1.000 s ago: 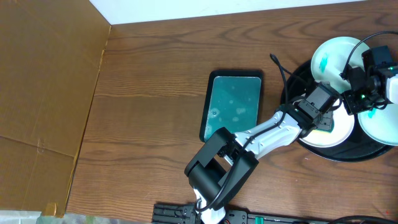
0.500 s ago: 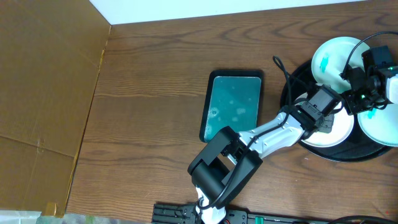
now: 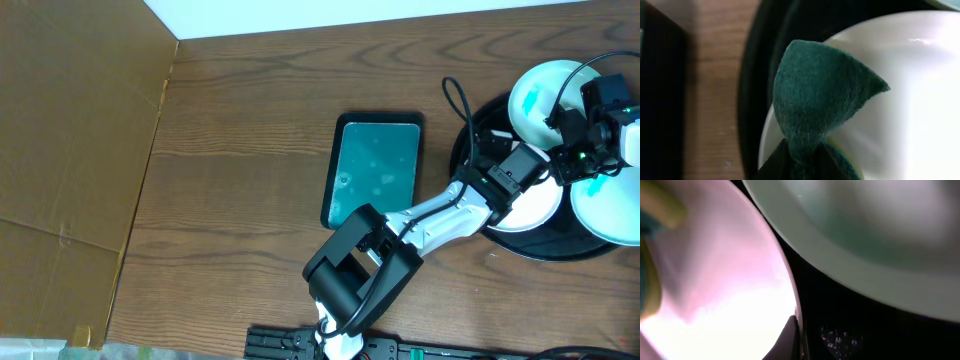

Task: Clean dirty plates on tray and stack at the side
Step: 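Grasp the sponge with the left gripper and scrub the plate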

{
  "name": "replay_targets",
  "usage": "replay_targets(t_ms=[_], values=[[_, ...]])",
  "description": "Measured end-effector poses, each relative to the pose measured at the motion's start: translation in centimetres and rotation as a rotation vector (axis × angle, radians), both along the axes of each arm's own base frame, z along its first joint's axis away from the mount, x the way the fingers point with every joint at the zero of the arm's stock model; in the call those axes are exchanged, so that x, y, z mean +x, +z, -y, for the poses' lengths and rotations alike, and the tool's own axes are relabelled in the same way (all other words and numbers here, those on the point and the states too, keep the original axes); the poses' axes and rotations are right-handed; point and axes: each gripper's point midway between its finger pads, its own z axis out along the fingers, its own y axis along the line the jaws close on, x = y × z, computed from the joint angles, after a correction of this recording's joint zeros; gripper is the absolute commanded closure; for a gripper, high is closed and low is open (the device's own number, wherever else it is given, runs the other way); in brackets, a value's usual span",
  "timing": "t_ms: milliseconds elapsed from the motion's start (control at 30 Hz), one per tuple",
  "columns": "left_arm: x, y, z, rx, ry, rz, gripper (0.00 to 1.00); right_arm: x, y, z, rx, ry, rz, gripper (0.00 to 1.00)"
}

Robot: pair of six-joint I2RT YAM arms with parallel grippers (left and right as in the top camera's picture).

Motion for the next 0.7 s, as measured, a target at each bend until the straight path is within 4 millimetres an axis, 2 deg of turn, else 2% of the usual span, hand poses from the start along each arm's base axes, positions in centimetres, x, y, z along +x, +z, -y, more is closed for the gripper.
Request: replay_targets(t_ms=[167,267,400,467,600,700], values=[[0.4,0.5,-0.5,0.026,0.002,0.021,0.87,0.0,0.0,0.0,0.003,0.000,-0.001,0.99],[0.8,1.7,-0.4,-0.006,-0.001,0.040,0.87,0.0,0.0,0.0,0.002,0.000,-0.001,0.99],[1.4,4.0,1.7,-0.202,-0.017,0.036,0.88,0.0,0.0,0.0,0.002,0.000,0.001,0.99],[1.1,4.3,3.1,-0.306,-0.029,0.001,0.89,0.0,0.0,0.0,0.002,-0.001,0.001,0.99],[-0.4,3.3,5.2,-0.433,-0.026,-0.108,0.89,0.0,0.0,0.0,0.001,-0.001,0.001,0.99],[-0.8,1.9,5.8,-0.463,-0.011,-0.157,0.90,0.0,0.0,0.0,0.001,-0.001,0.001,0.99]])
